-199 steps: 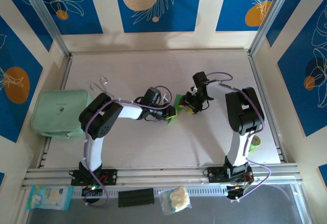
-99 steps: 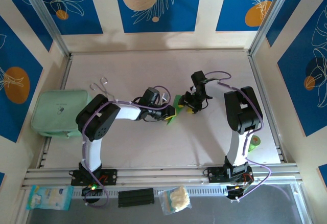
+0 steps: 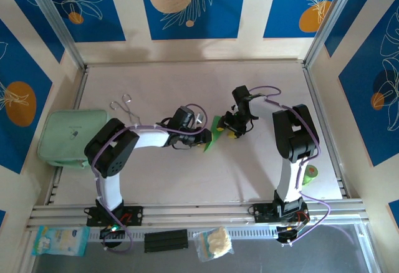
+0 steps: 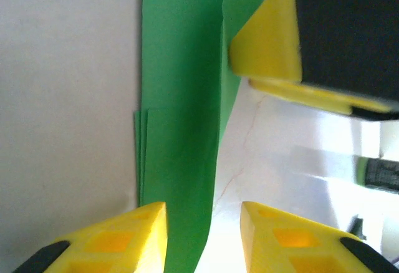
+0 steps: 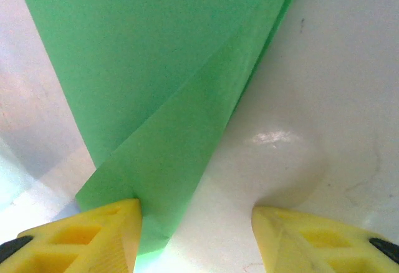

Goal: Fold a paper plane with a square sheet of paper (pick it up from the middle)

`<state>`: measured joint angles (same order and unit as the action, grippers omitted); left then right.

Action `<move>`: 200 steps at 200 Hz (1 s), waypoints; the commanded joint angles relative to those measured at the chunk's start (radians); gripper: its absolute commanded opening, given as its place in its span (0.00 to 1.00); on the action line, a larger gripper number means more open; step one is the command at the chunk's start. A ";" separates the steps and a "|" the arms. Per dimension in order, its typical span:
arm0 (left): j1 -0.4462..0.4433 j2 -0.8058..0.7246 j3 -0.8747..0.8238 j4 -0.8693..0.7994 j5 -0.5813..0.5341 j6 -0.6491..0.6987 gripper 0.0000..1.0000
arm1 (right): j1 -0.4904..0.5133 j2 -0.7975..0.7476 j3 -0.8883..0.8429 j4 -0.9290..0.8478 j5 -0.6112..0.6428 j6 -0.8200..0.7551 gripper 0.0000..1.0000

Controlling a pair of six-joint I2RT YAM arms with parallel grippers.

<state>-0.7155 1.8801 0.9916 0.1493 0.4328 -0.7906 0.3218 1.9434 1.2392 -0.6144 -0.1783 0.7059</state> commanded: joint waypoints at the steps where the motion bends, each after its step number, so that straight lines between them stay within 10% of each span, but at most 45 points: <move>1: -0.036 -0.034 0.047 -0.135 -0.105 0.123 0.37 | 0.031 0.105 -0.014 0.069 0.046 -0.021 0.54; 200: -0.073 0.040 0.139 -0.214 -0.127 0.241 0.37 | 0.037 0.160 0.041 -0.002 0.041 0.009 0.59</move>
<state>-0.7769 1.9045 1.1011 -0.0452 0.2981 -0.5697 0.3298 1.9938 1.3205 -0.7029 -0.1711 0.7143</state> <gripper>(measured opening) 0.377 0.593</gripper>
